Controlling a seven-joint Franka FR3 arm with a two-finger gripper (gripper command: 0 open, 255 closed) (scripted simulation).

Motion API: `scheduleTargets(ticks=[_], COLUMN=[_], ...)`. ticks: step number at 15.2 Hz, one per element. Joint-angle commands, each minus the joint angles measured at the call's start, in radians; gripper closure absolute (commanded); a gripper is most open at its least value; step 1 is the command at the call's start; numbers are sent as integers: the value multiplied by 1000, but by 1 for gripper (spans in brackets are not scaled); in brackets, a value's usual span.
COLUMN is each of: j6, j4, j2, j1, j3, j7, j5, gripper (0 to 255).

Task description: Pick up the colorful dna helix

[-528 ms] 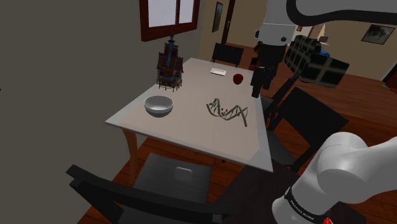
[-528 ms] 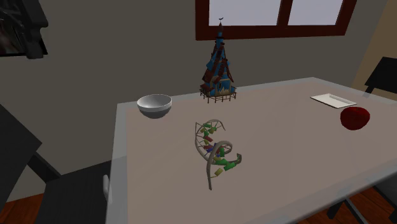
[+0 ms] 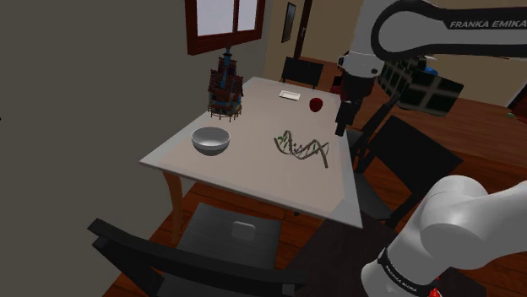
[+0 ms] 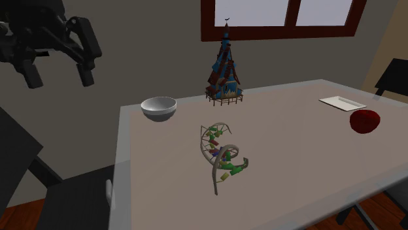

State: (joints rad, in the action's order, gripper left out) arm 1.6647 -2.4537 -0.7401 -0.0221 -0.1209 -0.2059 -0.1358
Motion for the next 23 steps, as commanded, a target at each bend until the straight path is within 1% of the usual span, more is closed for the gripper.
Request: scheduleTargets(ticks=[1, 5, 8, 11, 14, 16, 18, 20, 23], j6=[75, 206, 306, 405, 500, 559, 613, 658, 705], j4=[-26, -53, -54, -39, -8, 20, 56, 98, 176], j2=[32, 104, 180, 273, 380, 459, 545, 636, 783], j1=[-4, -9, -6, 4, 24, 43, 63, 79, 85], j3=[-48, -142, -213, -285, -356, -403, -447, -484, -512], j7=[-67, -194, -292, -395, -509, -593, -687, -792, -966], j5=[-29, -73, -92, -93, -69, -34, 19, 93, 237], gripper=[0, 0, 0, 0, 0, 0, 0, 0, 0])
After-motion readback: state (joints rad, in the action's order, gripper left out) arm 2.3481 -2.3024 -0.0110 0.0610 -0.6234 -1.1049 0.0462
